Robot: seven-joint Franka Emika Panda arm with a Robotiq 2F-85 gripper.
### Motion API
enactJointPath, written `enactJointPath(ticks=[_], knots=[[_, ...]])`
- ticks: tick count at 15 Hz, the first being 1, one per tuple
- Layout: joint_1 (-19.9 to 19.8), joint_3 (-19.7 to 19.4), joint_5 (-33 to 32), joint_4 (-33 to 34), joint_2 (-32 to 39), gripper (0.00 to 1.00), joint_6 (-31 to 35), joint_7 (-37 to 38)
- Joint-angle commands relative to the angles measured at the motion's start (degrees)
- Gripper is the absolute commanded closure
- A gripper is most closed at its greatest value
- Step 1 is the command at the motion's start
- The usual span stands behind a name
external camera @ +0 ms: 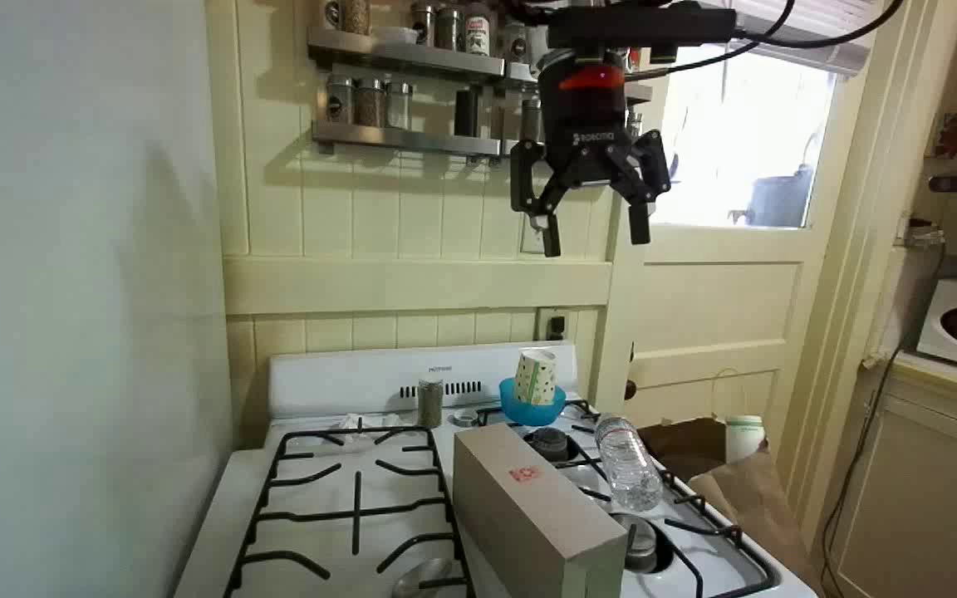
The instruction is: Shift the cup holder to the left
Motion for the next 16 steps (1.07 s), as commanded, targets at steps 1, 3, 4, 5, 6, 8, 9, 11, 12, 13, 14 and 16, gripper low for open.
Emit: enactJointPath(ticks=[1,3,4,5,6,8,9,11,12,13,14,16], knots=[[1.5,-1.3,-0.3,0.1,0.2,0.00,-0.1,0.3],[1.5,-1.3,-0.4,0.1,0.2,0.00,-0.1,0.3],[1.5,-1.3,-0.4,0.1,0.2,0.00,-0.1,0.3],[1.5,-1.3,-0.4,0.1,0.2,0.00,-0.1,0.3],[1.5,-1.3,-0.4,0.1,0.2,0.00,-0.1,0.3],[1.9,-3.2,3.4,-3.2,-2.1,0.00,5.1,-3.7],[2.3,-4.4,5.5,-4.8,-3.1,0.00,8.1,-6.0],[2.7,-7.2,9.5,-9.6,-5.2,0.00,13.6,-11.1],[2.7,-8.7,11.6,-12.5,-6.3,0.00,16.5,-14.1],[2.9,-9.9,13.5,-14.9,-7.2,0.00,19.3,-17.2],[3.0,-11.5,15.8,-17.6,-8.1,0.00,21.9,-20.4],[3.3,-14.3,20.7,-22.0,-8.4,0.00,27.0,-27.1]])
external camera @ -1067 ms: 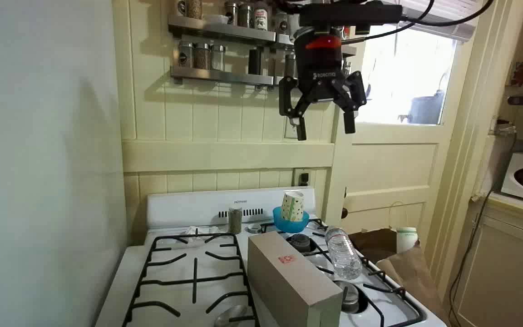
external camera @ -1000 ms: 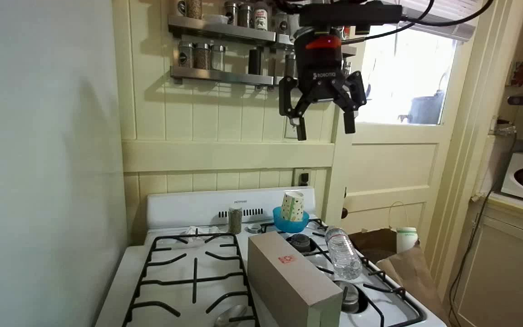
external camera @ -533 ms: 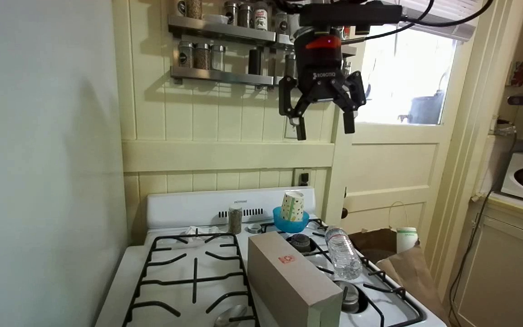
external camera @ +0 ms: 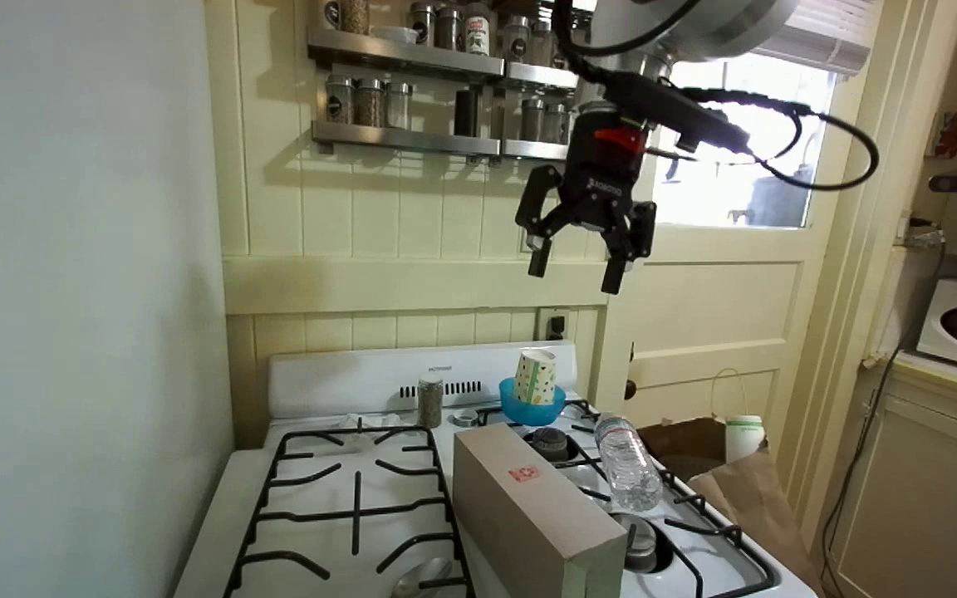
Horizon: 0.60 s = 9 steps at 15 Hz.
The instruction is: Shift the cup holder to the left
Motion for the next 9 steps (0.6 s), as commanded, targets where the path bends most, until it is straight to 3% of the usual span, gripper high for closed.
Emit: enactJointPath(ticks=[1,5,7,8,9], knots=[[1.5,-5.0,9.6,-9.8,-3.0,0.00,9.4,-11.4],[3.2,-10.8,22.4,-12.5,1.8,0.00,14.5,-26.8],[2.7,-13.7,27.6,-12.8,4.5,0.00,9.7,-32.9],[1.2,-10.5,23.1,-12.2,2.3,0.00,11.7,-27.9],[0.9,-11.4,24.8,-12.6,3.4,0.00,11.0,-30.3]])
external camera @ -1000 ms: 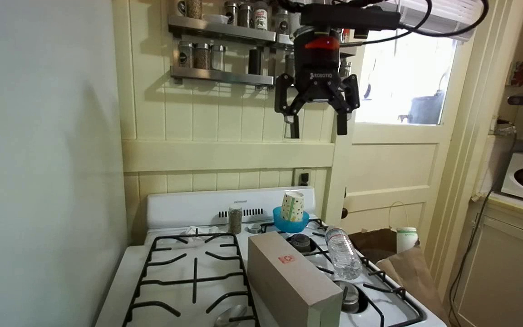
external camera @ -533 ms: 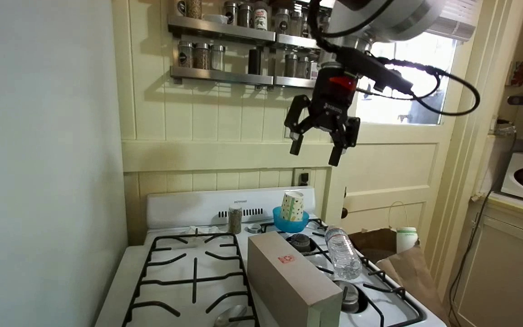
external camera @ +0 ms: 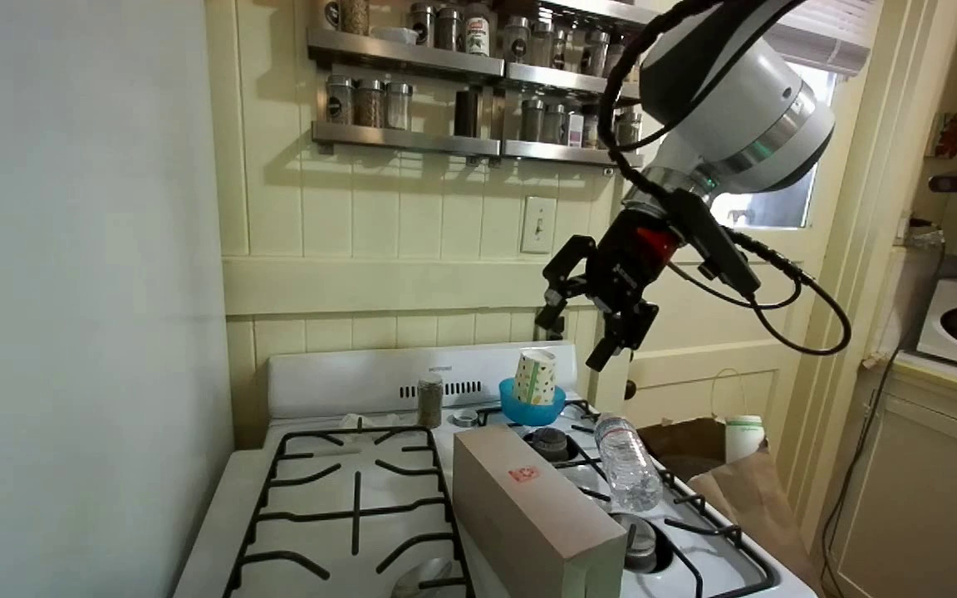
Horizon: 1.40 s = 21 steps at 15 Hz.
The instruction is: Shift the cup holder to the left
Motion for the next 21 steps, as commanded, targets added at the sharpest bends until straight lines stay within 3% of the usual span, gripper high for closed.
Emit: enactJointPath(ticks=[1,5,8,14,20,21], knots=[[-1.3,0.6,1.0,0.0,0.8,0.00,-0.5,-1.4],[-1.5,1.4,1.0,-1.6,-1.5,0.00,3.0,-2.4],[-1.1,1.2,4.1,-2.5,0.8,0.00,6.2,-5.6],[-0.5,1.1,15.4,-4.5,7.8,0.00,9.1,-15.8],[-1.6,2.6,23.8,-2.1,17.7,0.04,10.0,-27.1],[-1.7,3.0,25.7,-1.2,19.5,0.01,9.4,-28.9]])
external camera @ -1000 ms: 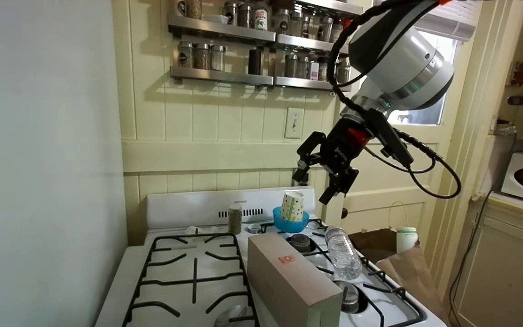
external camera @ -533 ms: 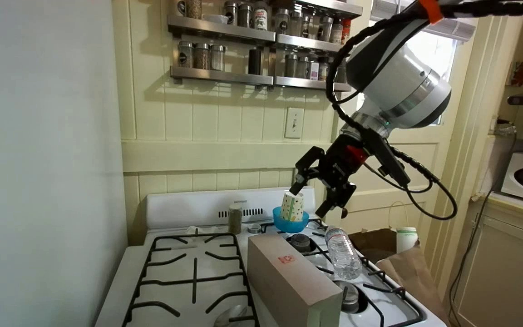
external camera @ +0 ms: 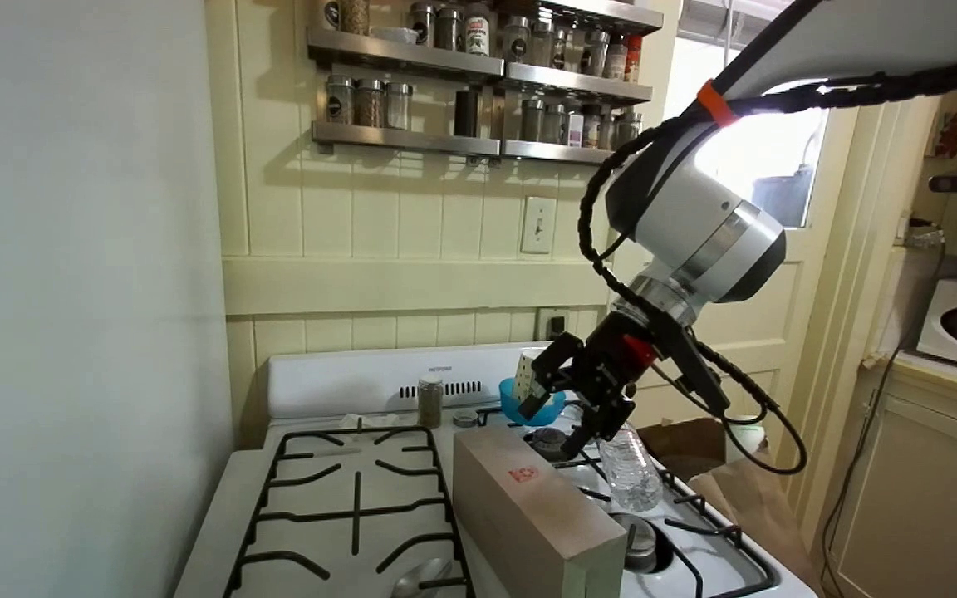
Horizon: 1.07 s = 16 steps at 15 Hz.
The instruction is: Shift the cup holder to the left
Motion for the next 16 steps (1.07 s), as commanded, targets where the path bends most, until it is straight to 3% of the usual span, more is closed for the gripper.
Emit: enactJointPath(ticks=[1,5,11,16], knots=[[-1.1,2.3,7.1,3.3,6.7,0.00,0.5,-6.7],[-1.7,4.0,10.5,7.2,12.0,0.03,0.5,-9.1],[-2.1,5.4,10.2,10.0,14.6,0.57,0.0,-6.3],[-1.3,6.2,5.2,6.6,6.2,0.93,0.9,3.7]])
